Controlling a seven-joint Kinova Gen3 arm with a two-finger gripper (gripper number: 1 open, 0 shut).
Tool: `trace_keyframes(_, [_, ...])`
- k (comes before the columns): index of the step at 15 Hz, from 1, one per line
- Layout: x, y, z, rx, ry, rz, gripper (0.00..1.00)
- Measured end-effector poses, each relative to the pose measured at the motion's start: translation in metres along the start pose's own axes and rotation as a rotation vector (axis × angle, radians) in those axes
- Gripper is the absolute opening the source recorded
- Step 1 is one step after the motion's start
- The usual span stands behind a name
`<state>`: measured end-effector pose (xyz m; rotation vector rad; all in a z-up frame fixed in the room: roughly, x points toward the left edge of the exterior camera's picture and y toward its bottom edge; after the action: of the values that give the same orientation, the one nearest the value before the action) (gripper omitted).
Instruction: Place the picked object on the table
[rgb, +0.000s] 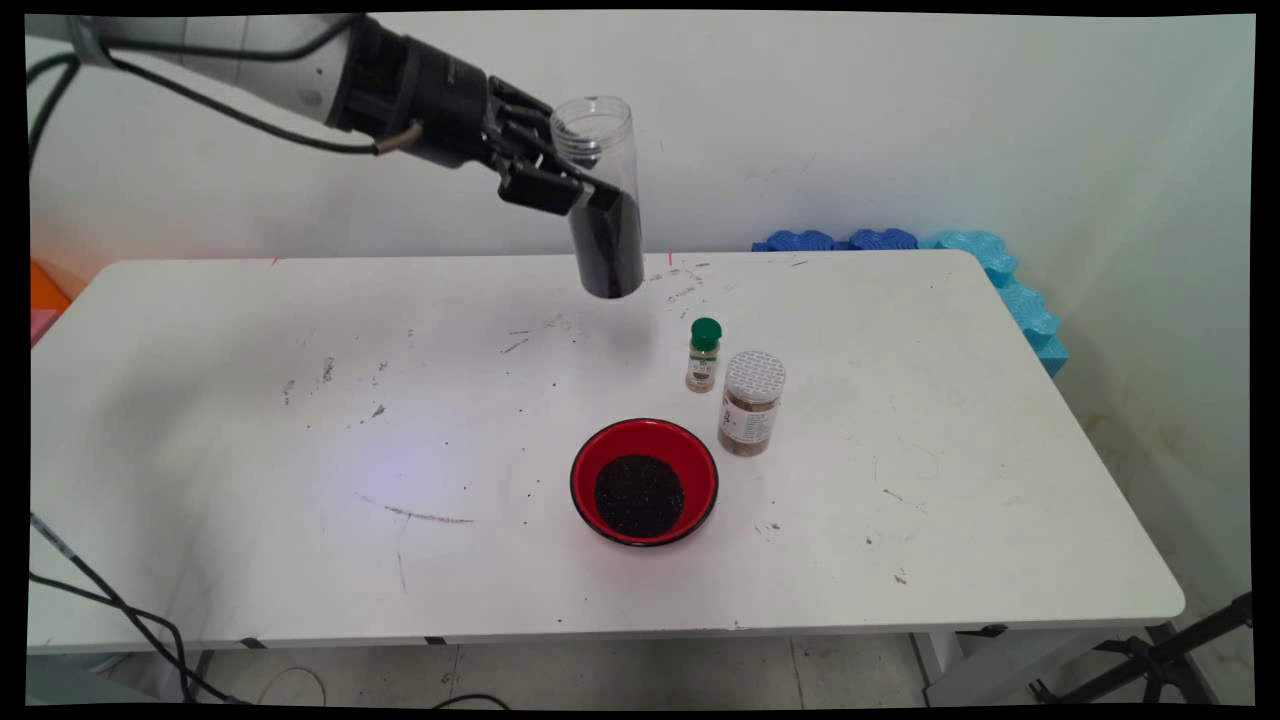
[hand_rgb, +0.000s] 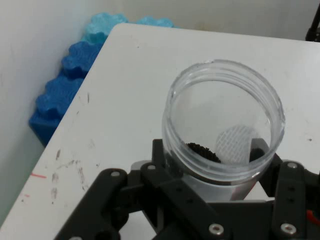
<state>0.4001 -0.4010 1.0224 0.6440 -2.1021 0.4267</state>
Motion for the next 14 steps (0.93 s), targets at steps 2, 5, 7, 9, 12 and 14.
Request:
trace_keyframes(2, [-0.008,0.000,0.003,0.003,-0.001,-0.013,0.00])
trace_keyframes(5, [-0.026,0.001,0.013,0.001,-0.005,-0.042,0.00])
trace_keyframes(7, [-0.041,0.001,0.020,0.000,-0.012,-0.056,0.00])
trace_keyframes(9, [-0.055,-0.001,0.028,0.006,-0.020,-0.069,0.00])
trace_keyframes(12, [-0.079,-0.007,0.040,0.018,-0.035,-0.080,0.00])
trace_keyframes(14, [-0.093,-0.010,0.048,0.022,-0.043,-0.089,0.00])
